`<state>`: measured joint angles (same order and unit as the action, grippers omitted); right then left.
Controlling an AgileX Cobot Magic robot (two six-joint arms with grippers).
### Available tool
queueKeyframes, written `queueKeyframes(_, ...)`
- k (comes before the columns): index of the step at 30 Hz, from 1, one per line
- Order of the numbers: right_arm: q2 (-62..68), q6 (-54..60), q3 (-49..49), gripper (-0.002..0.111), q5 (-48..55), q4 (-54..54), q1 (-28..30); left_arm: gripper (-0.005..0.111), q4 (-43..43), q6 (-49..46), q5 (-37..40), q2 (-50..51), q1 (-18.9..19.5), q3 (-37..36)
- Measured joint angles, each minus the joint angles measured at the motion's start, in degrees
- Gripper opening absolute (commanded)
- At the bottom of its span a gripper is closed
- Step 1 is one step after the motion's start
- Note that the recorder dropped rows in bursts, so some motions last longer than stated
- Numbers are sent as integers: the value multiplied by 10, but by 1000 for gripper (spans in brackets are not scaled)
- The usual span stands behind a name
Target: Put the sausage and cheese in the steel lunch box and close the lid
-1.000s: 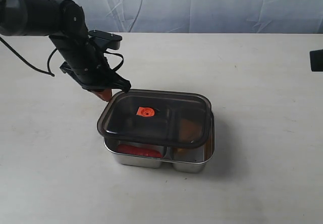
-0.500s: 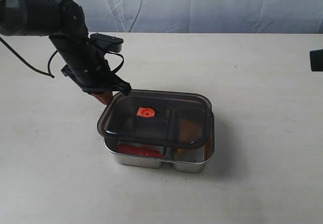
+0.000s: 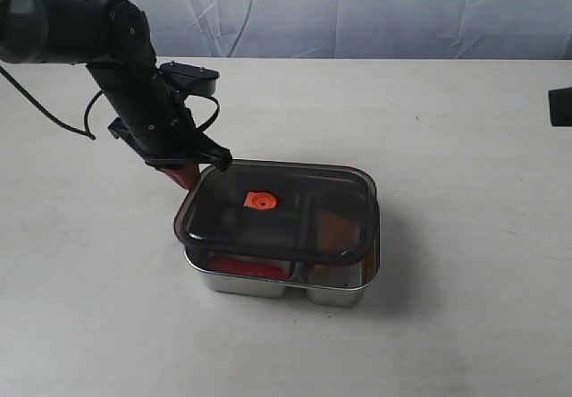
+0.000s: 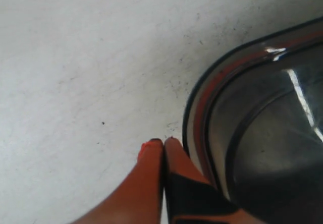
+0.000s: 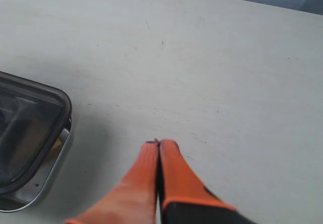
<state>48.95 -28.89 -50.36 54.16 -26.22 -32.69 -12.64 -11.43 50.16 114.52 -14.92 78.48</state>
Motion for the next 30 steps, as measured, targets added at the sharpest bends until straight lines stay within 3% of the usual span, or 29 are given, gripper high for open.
queueKeyframes(30,0,0,0,-1,0,-5,0,0,-29,-15,45,-21,0,1)
